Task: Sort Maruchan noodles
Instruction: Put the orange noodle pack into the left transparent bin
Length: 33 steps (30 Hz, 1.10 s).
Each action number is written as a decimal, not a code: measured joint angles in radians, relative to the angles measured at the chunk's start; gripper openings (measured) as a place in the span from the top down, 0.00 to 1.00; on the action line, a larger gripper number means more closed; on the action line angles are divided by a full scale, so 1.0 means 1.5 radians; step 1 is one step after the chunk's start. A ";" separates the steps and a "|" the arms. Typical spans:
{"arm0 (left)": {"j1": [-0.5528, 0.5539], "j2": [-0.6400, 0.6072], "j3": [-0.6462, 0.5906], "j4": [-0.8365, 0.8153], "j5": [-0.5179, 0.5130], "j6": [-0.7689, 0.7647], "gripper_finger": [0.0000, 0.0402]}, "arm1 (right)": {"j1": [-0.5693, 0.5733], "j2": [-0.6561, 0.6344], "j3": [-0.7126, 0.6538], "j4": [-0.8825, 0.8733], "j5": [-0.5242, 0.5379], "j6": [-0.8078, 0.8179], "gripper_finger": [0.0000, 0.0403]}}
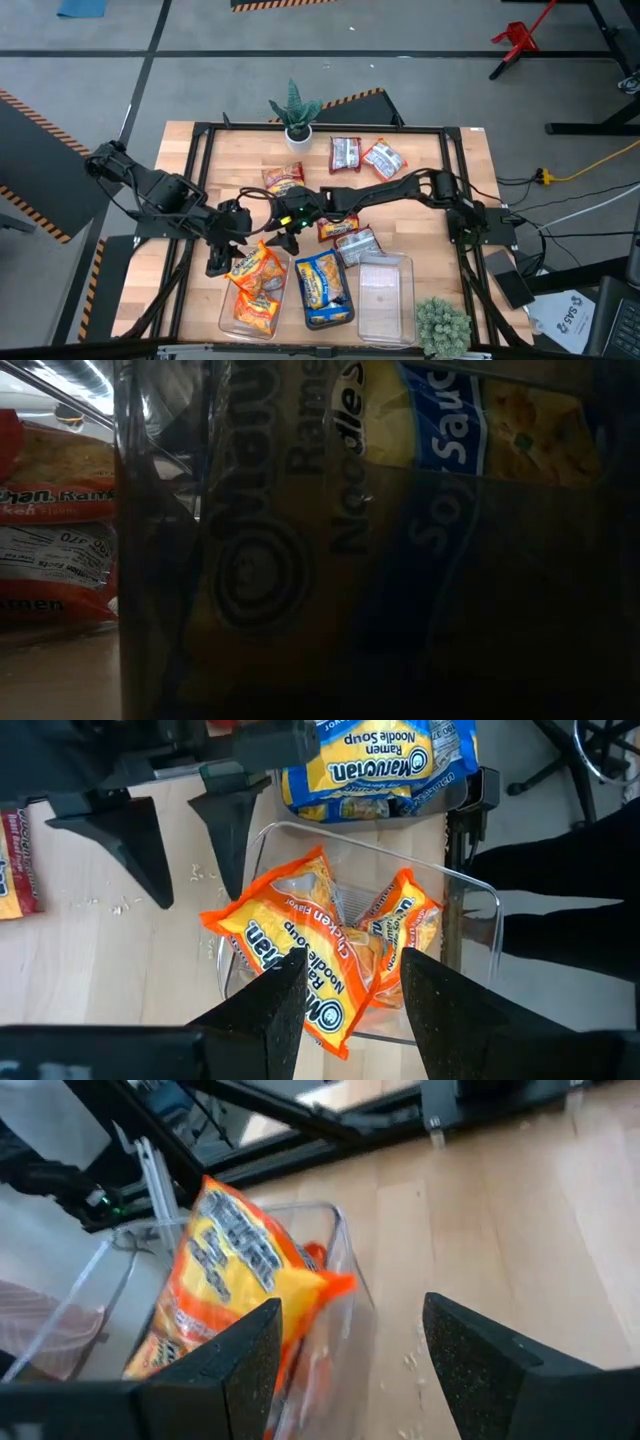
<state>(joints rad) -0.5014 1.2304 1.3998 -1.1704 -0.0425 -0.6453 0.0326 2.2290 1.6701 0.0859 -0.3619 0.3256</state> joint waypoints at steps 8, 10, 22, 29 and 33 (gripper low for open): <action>0.000 0.000 0.000 -0.002 0.000 0.004 0.61 | 0.000 0.021 0.000 0.059 -0.009 0.043 0.44; 0.000 0.000 0.000 -0.002 0.000 0.014 0.61 | 0.000 0.022 0.000 0.065 -0.010 0.052 0.44; 0.000 0.000 0.000 -0.005 -0.015 0.041 0.61 | 0.001 0.037 -0.001 0.081 -0.003 0.064 0.44; 0.001 0.000 0.000 -0.008 -0.023 0.054 0.61 | 0.001 0.037 -0.001 0.093 -0.006 0.065 0.47; 0.001 0.000 0.000 -0.015 -0.033 0.055 0.61 | 0.001 0.037 -0.001 0.090 -0.016 0.061 0.57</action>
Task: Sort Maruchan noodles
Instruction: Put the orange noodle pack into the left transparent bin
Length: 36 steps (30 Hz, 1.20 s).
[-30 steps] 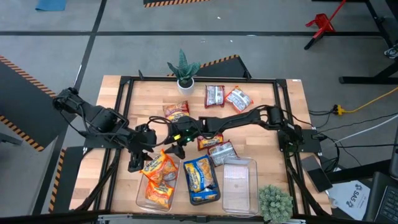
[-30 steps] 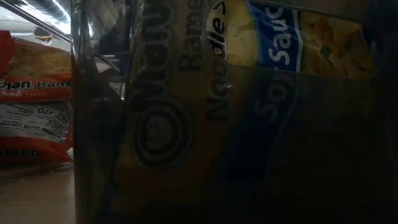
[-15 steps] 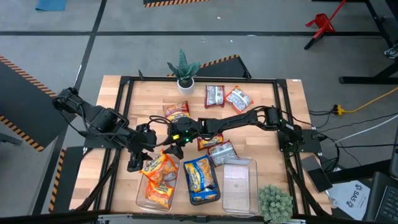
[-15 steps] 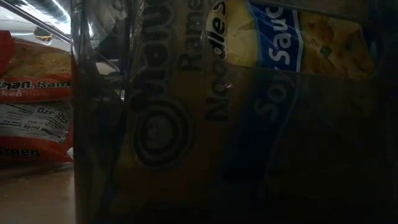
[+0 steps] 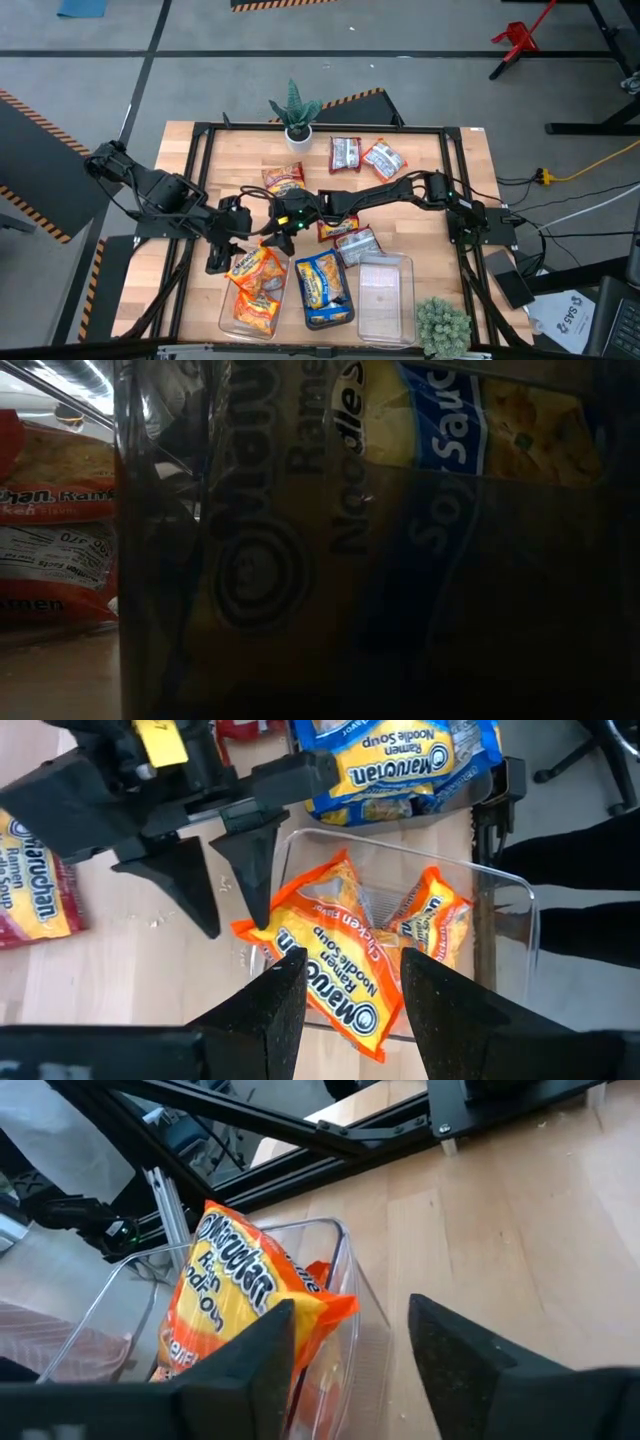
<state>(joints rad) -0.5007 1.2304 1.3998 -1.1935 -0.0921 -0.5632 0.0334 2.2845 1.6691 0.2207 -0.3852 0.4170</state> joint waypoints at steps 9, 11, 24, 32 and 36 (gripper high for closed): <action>0.000 0.000 0.000 -0.003 -0.002 0.013 0.61 | 0.000 0.000 0.000 -0.009 -0.022 -0.002 0.78; 0.000 0.000 0.000 -0.003 -0.003 0.016 0.61 | 0.000 0.000 0.000 -0.008 -0.028 -0.002 0.86; 0.000 0.000 0.000 -0.002 -0.003 0.035 0.61 | 0.006 -0.005 0.000 -0.009 -0.027 0.099 1.00; 0.000 0.000 -0.001 -0.002 -0.008 0.063 0.61 | 0.032 -0.042 0.001 -0.058 0.015 0.124 1.00; 0.000 0.000 -0.001 -0.002 -0.013 0.070 0.61 | 0.048 -0.065 0.001 -0.146 0.055 0.120 1.00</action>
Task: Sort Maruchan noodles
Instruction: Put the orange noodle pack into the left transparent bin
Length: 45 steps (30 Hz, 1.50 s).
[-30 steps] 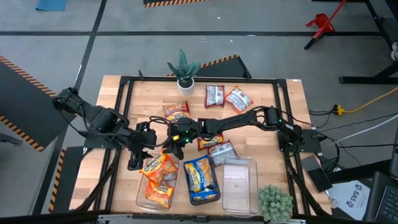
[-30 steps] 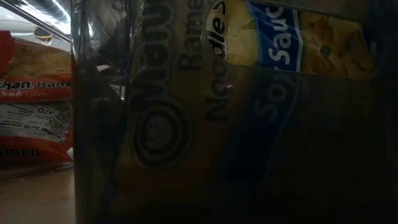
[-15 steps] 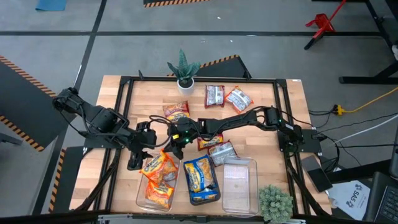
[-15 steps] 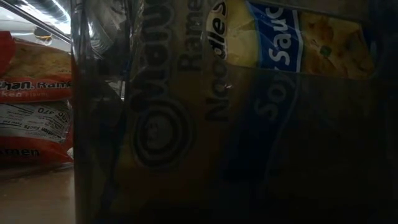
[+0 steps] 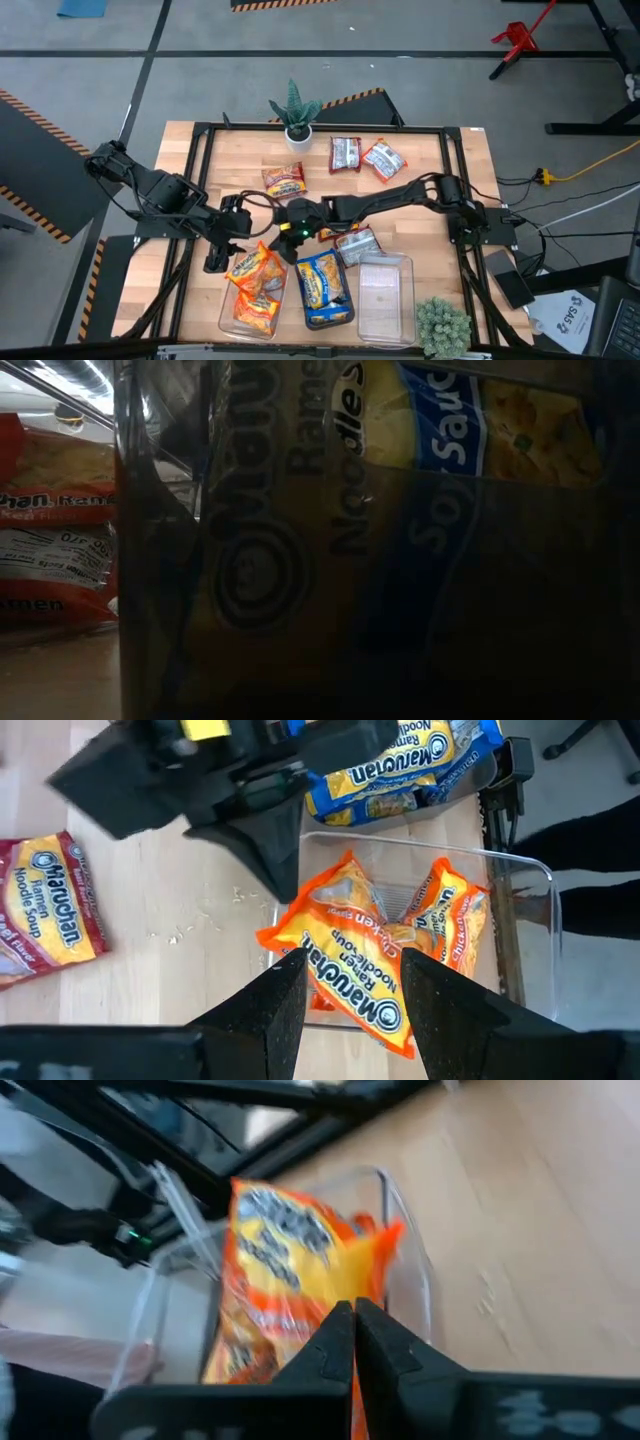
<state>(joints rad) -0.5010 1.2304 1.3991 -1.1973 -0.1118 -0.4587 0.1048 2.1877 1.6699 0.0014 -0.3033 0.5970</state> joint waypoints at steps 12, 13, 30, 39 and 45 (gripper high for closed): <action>-0.001 0.000 0.000 0.000 -0.012 -0.088 0.61 | 0.024 -0.008 0.000 -0.004 -0.032 -0.056 0.94; -0.005 0.000 0.000 0.000 -0.012 -0.103 0.61 | 0.019 -0.008 0.000 0.013 -0.041 -0.056 0.91; -0.080 0.000 0.000 0.001 -0.077 -0.213 0.61 | 0.004 0.052 0.000 0.126 0.081 -0.123 0.26; -0.081 0.000 0.000 0.001 -0.109 -0.216 0.61 | 0.000 0.059 0.000 0.146 0.085 -0.156 0.39; -0.081 0.000 0.000 0.001 -0.112 -0.216 0.61 | 0.000 0.059 0.000 0.145 0.073 -0.165 0.62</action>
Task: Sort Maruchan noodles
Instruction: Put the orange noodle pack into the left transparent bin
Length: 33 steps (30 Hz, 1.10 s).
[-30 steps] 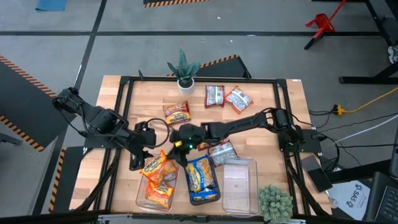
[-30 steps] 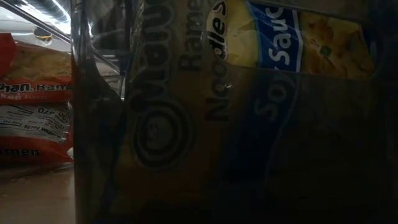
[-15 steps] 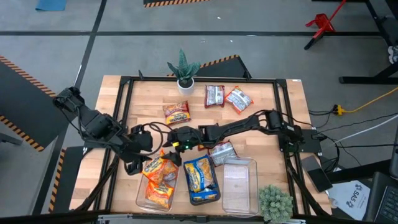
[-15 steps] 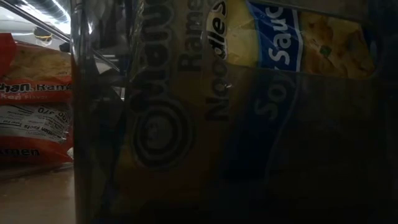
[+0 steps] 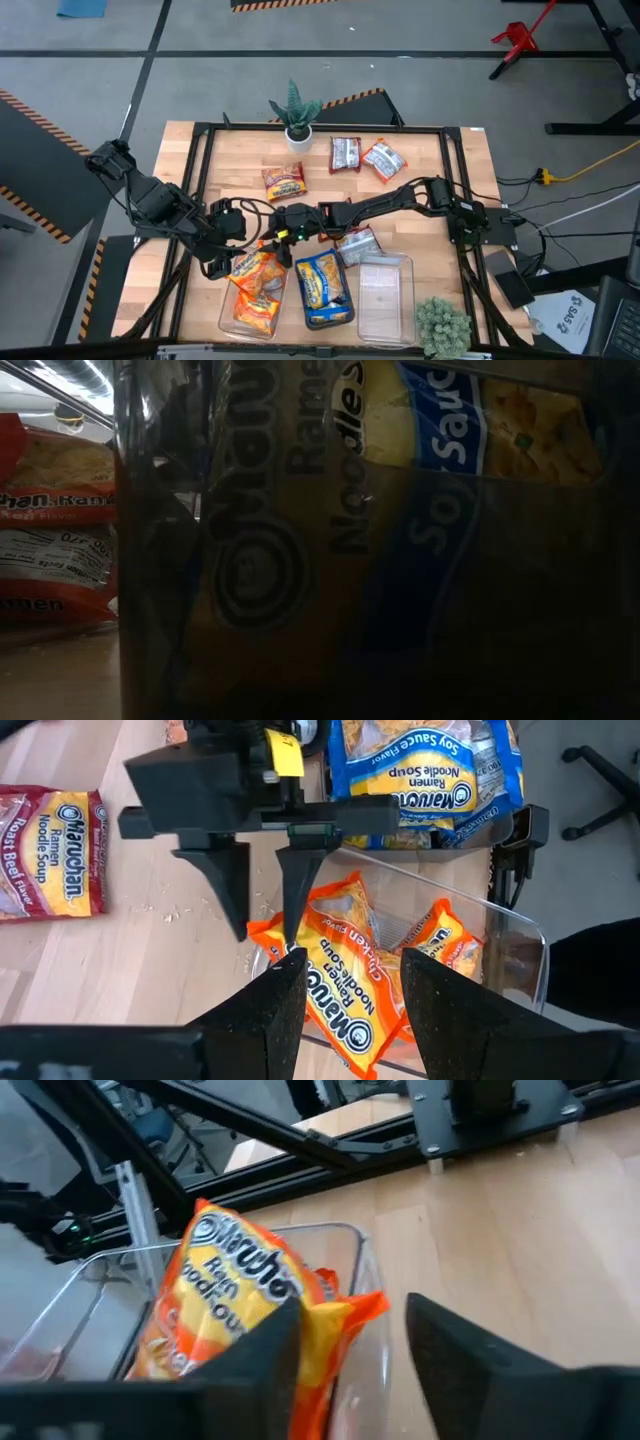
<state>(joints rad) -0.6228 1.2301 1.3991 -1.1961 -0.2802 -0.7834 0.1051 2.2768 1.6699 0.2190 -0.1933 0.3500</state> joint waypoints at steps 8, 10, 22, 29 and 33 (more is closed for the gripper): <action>0.000 0.000 0.000 0.000 -0.017 0.000 0.61 | 0.000 0.000 0.000 -0.006 -0.021 -0.004 0.98; 0.000 0.000 0.000 0.000 -0.017 0.000 0.61 | 0.000 0.000 0.000 -0.006 -0.015 0.014 0.97; 0.000 0.000 0.000 0.000 -0.047 -0.006 0.61 | 0.008 -0.023 0.000 -0.014 -0.009 0.137 1.00; 0.000 0.000 0.000 0.002 -0.071 -0.029 0.61 | 0.025 -0.066 0.001 -0.078 0.066 0.168 1.00; 0.000 0.000 0.000 0.002 -0.074 -0.033 0.61 | 0.050 -0.066 0.001 -0.118 0.111 0.206 1.00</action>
<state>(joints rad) -0.6224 1.2297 1.3990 -1.1930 -0.3916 -0.8322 0.1795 2.1777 1.6707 0.0418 -0.0273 0.6591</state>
